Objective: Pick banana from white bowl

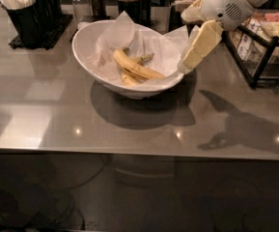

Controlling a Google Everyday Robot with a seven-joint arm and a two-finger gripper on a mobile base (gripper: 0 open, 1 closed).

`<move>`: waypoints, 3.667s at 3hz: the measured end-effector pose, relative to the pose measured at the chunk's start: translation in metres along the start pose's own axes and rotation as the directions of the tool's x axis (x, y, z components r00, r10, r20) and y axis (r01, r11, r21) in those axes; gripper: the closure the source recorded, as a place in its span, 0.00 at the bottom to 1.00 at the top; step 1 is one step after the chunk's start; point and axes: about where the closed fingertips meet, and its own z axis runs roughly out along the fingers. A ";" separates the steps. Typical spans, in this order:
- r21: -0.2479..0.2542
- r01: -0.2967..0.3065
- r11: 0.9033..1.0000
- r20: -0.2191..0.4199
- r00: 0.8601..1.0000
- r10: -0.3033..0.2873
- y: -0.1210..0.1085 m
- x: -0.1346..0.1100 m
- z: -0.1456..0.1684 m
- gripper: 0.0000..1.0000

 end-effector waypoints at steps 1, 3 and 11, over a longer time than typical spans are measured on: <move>-0.067 0.013 0.998 0.027 1.000 -0.011 -0.007 -0.008 0.025 0.00; -0.075 -0.006 0.997 0.068 0.998 0.011 -0.023 -0.010 0.036 0.00; -0.258 -0.144 0.955 0.094 0.980 0.173 -0.036 -0.005 0.147 0.19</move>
Offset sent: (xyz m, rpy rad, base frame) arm 0.0101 0.0143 -0.0119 0.0307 0.0317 0.0343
